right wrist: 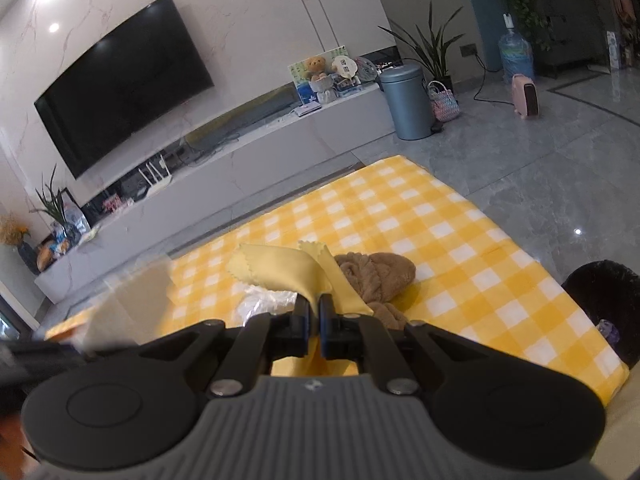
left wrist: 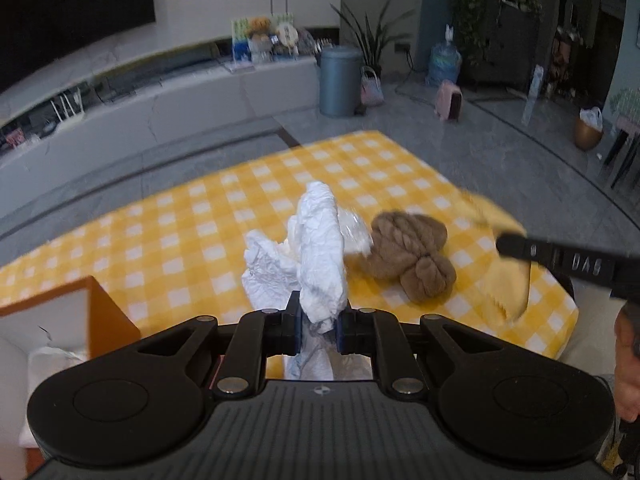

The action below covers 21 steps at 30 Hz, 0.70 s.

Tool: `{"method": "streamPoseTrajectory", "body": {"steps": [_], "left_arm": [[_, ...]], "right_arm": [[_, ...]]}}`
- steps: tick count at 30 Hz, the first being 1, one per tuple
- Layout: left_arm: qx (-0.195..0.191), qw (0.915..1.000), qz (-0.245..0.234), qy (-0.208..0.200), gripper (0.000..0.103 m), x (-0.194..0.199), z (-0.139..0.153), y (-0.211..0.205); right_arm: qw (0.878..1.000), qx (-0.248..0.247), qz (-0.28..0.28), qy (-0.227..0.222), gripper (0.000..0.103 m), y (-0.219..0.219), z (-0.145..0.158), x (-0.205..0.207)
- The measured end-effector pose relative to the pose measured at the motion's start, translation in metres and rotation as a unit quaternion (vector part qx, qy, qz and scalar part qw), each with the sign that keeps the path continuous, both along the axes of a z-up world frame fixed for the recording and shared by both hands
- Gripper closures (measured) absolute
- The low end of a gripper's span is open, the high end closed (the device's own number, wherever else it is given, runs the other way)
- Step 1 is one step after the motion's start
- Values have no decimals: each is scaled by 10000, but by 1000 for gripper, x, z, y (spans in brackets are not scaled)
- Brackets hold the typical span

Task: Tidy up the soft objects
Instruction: 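Grasp the white crumpled tissue with the left tool while the right tool carries the cloth, then release the yellow cloth into the white box from the right tool while the left tool holds the tissue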

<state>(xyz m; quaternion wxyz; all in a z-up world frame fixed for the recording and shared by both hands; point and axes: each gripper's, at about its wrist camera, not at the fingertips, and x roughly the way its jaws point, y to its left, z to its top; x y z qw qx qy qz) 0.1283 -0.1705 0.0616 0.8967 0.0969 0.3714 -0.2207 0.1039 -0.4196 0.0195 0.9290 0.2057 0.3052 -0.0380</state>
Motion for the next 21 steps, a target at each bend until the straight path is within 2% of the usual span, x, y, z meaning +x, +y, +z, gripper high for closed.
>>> {"method": "streamPoseTrajectory", "body": {"steps": [5,10,13,16,21], "left_arm": [[-443,9975,139,-532,86,-11,35,39],[-661,9921,379,-997,86,-27,55,87],[-848,9873,762,-1109,86,-34,59,127],[-990,9786,1273,-1275,86,-40,60,171],[-1234,9641,2044,-1159,86,-45,49,243]], "right_arm": [[9996,-116,234,-92,101,30,17,-7],[9962,-346,703,-383,101,88,53,-2],[9910,-527,1104,-541,101,136,74,5],[9831,-707,1534,-713,101,187,90,13],[9624,-979,2394,-835,101,245,113,22]]}}
